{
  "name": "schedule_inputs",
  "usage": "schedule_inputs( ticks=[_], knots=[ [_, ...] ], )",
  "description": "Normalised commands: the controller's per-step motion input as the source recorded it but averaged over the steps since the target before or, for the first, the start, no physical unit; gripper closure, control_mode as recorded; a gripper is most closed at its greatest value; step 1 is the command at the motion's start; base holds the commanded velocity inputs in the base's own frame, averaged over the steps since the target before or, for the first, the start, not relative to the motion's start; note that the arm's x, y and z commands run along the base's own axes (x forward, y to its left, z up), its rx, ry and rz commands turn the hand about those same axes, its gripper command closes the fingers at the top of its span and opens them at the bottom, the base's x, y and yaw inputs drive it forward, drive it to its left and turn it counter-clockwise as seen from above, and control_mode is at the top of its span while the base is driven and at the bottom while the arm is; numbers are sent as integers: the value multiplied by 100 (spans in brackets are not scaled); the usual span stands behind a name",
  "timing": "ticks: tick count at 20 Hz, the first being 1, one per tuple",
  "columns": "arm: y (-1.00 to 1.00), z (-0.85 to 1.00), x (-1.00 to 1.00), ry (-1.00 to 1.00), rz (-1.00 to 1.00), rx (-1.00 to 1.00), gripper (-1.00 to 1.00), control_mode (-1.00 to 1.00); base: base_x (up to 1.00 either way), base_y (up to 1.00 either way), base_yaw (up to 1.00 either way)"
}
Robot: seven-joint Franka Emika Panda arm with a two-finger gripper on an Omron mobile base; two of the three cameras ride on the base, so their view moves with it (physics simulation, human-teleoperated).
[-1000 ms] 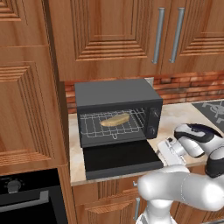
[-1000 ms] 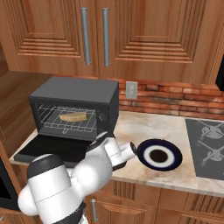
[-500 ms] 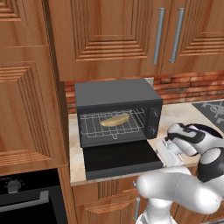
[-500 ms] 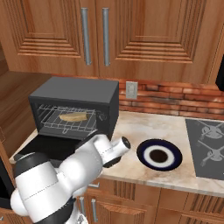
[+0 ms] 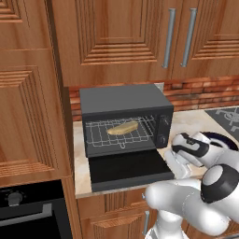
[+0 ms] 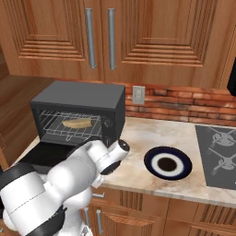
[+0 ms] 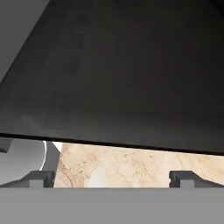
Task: Pull the toaster oven rack outwards. Pick up the baguette from the plate and place it on the toaster oven rack. Close the toaster oven door fully and set the temperature to the lowest setting.
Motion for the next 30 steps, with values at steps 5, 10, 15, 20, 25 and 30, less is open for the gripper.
schedule_inputs(
  ticks=[5, 10, 15, 20, 25, 30],
  knots=[
    [61, 1, -45, 48, 7, 26, -100, -100, 0, 0, 0],
    [35, 0, -37, 50, 22, 39, -100, -100, 0, 0, 0],
    [26, 0, -30, 48, 43, 48, -100, -100, 0, 0, 0],
    [48, 1, -32, 47, 50, 44, -100, -100, 0, 0, 0],
    [65, 17, -25, 50, 53, 37, -100, -100, 0, 0, 0],
    [64, 36, -17, 54, 57, 34, -100, -100, 0, 0, 0]
  ],
)
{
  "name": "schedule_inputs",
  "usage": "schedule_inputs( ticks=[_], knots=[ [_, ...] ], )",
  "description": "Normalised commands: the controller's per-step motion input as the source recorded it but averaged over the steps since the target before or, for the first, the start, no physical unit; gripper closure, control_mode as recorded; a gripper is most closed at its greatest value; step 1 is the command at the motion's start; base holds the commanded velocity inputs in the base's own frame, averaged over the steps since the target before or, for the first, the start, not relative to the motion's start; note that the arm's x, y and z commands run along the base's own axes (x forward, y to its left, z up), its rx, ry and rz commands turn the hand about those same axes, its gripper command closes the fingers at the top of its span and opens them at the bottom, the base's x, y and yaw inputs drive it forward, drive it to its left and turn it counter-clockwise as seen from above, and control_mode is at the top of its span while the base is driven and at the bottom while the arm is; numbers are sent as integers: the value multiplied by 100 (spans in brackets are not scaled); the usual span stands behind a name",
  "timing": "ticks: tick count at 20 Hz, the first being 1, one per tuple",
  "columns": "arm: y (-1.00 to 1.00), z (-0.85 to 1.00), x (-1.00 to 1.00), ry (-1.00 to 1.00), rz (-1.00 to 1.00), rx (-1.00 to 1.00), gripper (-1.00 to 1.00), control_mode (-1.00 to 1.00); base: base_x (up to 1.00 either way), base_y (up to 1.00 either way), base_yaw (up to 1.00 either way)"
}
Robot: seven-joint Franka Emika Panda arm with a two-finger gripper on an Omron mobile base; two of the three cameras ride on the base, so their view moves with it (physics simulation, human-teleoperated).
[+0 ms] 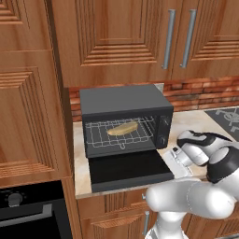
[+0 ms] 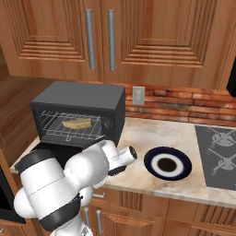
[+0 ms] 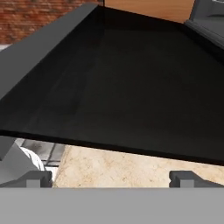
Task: Pull the toaster oven rack outwards. Pick up the baguette from the plate and place it on the toaster oven rack. Close the toaster oven door fully and set the temperature to the lowest setting.
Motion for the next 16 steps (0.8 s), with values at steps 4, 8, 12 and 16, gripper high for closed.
schedule_inputs(
  ticks=[4, 8, 12, 16],
  knots=[
    [57, 52, -1, 56, 58, 35, -100, -100, 0, 0, 0],
    [38, 64, 0, 56, 60, 38, -100, -100, 0, 0, 0],
    [23, 67, 0, 57, 62, 41, -100, -100, 0, 0, 0],
    [15, 67, 0, 55, 62, 43, -100, -100, 0, 0, 0]
  ],
)
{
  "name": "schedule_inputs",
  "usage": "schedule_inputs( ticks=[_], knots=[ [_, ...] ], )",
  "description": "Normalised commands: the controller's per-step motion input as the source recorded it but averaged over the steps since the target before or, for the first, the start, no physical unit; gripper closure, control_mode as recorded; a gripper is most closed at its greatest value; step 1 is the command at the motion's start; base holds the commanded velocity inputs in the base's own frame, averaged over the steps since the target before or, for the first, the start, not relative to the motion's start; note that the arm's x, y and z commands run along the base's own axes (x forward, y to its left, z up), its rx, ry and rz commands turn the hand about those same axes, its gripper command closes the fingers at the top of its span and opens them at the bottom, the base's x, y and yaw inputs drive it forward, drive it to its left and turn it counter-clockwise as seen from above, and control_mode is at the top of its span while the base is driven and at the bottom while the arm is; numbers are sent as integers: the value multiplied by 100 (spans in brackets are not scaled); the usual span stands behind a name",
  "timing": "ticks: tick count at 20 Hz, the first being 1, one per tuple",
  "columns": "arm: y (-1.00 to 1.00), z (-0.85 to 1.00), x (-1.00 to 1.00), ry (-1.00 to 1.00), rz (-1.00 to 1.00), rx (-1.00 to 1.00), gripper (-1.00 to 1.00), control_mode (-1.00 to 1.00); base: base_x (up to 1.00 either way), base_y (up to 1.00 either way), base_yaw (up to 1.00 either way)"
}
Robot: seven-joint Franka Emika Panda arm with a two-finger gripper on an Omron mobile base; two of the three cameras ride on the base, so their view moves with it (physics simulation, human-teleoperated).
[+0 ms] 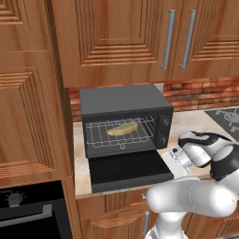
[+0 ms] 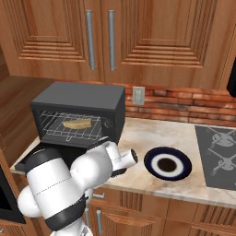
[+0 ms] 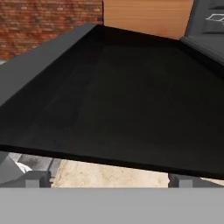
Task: Pull the toaster oven rack outwards. Pick up the baguette from the plate and place it on the toaster oven rack. Close the toaster oven door fully and set the temperature to the lowest setting.
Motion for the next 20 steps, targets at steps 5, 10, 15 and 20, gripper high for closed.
schedule_inputs(
  ticks=[5, 10, 15, 20],
  knots=[
    [16, 71, 0, 57, 64, 42, -100, -100, 0, 0, 0],
    [12, 89, 0, 59, 65, 41, -100, -100, 0, 0, 0],
    [10, 93, 0, 59, 64, 41, -100, -100, 0, 0, 0],
    [18, 91, 0, 59, 63, 39, -100, -100, 0, 0, 0]
  ],
)
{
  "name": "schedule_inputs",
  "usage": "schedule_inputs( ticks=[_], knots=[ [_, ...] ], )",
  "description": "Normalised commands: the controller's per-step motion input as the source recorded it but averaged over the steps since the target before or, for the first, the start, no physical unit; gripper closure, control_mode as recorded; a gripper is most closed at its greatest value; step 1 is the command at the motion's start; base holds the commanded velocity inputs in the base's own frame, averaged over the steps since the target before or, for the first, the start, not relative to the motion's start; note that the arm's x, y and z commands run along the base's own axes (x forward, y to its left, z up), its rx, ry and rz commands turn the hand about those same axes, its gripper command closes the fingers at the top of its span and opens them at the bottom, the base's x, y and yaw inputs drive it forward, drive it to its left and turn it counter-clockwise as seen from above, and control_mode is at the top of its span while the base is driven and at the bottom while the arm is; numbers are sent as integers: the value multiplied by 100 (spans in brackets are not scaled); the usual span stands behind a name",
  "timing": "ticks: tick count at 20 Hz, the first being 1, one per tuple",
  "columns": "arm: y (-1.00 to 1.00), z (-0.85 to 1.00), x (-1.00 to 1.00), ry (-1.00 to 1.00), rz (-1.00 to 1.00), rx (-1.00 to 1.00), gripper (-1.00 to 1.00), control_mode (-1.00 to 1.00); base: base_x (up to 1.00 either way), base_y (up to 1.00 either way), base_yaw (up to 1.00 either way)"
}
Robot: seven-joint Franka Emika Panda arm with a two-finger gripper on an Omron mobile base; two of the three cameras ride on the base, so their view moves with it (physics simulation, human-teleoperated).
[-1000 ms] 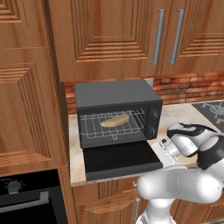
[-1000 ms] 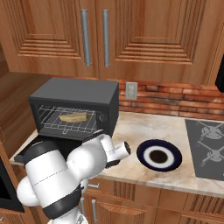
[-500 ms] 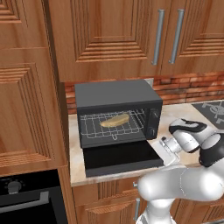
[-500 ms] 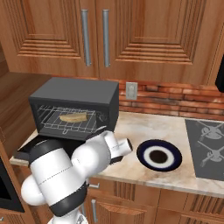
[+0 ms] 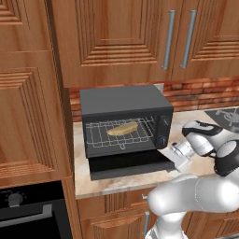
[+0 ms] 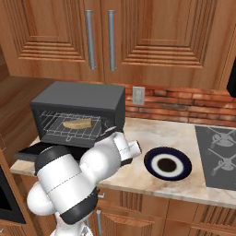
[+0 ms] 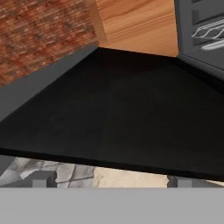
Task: Pull the toaster oven rack outwards. Pick up the baguette from the plate and place it on the toaster oven rack. Close the toaster oven door fully and set the temperature to the lowest setting.
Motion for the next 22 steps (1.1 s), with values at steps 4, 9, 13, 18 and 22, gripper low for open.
schedule_inputs(
  ticks=[4, 9, 13, 18, 22],
  knots=[
    [16, 93, 0, 63, 64, 38, -100, -100, 0, 0, 0],
    [13, 97, 9, 67, 58, 39, -100, -100, 0, 0, 0],
    [13, 97, 37, 68, 33, 36, -100, -100, 0, 0, 0],
    [14, 86, 59, 57, 7, 31, -100, -100, 0, 0, 0],
    [23, 79, 68, 44, -3, 23, -100, -100, 0, 0, 0]
  ],
)
